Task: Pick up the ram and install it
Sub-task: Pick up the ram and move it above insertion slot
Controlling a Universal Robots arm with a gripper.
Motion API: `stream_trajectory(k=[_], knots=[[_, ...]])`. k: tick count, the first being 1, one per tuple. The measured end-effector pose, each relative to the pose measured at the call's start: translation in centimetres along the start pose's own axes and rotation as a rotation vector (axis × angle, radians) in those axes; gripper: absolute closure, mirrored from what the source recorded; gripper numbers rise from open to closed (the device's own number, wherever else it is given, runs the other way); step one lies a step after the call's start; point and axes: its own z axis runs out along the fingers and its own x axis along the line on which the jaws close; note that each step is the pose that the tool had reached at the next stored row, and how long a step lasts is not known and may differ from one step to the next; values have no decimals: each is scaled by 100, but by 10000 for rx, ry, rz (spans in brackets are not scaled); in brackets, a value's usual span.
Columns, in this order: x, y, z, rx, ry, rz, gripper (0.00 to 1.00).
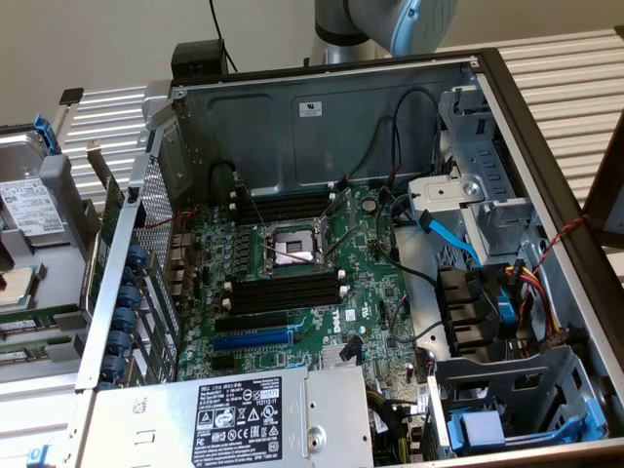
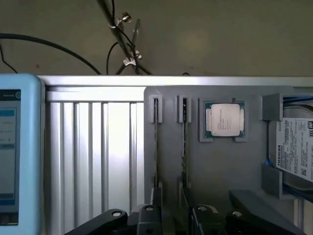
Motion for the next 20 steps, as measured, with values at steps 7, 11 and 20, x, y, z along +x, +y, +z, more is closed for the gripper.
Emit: stream_trajectory(k=[7, 11, 20], knots=[[23, 1, 127, 0, 0, 0, 69], [38, 1, 199, 1, 0, 0, 69], [75, 3, 362, 0, 0, 4, 69]])
